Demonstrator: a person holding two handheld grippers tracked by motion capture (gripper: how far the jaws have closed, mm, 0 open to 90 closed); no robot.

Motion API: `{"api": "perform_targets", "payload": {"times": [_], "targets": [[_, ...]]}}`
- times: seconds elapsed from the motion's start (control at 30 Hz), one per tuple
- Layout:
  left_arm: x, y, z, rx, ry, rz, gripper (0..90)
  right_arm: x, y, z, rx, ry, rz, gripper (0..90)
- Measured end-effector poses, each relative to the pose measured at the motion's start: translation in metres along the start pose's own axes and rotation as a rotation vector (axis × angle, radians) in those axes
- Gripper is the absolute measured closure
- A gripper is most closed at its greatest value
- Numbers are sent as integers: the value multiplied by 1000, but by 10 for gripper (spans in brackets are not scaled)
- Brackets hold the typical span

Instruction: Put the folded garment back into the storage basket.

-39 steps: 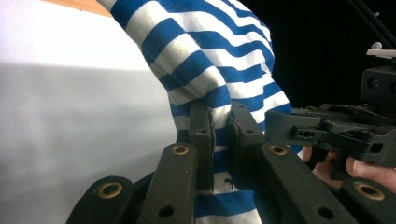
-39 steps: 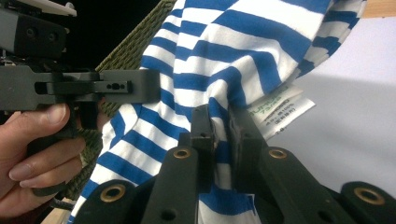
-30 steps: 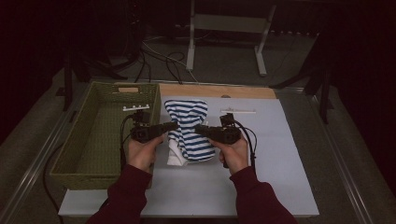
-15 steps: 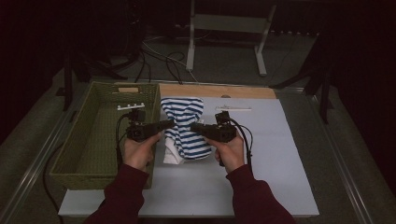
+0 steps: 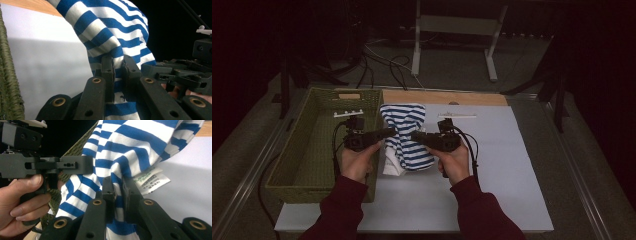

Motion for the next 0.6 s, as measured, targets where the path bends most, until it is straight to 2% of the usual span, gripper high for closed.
{"api": "perform_targets", "payload": {"times": [0.6], "targets": [[6,-4,8,-5,-4,10,821,11,-6,-9,2,-9,12,822]]}}
Point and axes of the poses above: each handheld gripper's, and its own axes: z roughly backward along the jaws, y roughly out of its underside, x roughly to its left, the point moved 9 cm from there along -z, roughly forward along the jaws, and after that the axes turned 12 degrees about x, right-handed, at the moved point
